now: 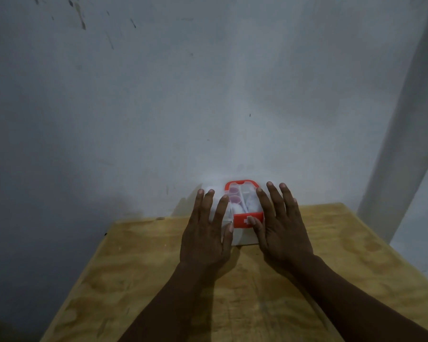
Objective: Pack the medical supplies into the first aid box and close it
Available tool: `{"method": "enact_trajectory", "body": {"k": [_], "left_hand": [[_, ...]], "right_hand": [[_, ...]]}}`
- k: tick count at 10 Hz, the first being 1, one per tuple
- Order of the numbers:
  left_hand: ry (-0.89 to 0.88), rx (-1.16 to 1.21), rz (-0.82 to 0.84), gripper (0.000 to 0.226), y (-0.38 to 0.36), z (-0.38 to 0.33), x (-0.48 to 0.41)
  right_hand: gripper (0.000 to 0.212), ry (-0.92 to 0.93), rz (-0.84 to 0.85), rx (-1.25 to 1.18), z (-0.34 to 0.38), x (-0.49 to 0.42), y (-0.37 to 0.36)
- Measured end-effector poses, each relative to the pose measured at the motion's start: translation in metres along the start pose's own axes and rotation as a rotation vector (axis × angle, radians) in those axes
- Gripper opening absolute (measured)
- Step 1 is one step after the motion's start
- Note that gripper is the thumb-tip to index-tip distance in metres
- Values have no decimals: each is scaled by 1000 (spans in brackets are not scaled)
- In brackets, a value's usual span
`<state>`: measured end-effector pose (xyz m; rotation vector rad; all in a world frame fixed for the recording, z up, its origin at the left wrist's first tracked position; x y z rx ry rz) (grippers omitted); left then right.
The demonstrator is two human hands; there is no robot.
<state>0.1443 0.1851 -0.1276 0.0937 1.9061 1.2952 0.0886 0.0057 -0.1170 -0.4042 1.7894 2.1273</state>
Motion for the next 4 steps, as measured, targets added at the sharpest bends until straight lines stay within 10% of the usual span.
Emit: {"method": "enact_trajectory", "body": {"k": [4], "left_hand": [[63, -213, 544, 68, 83, -21, -22]], "right_hand": [[73, -69, 425, 7, 12, -14, 78]]}}
Point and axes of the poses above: each hand's wrist, its own x-axis away from the middle knuckle, its own y-axis out of the back of the hand, z = x × y, the point moved 3 cm from there along -x, towards the middle knuckle, and after that the axes turned 8 degrees about z, right-handed, at the moved point
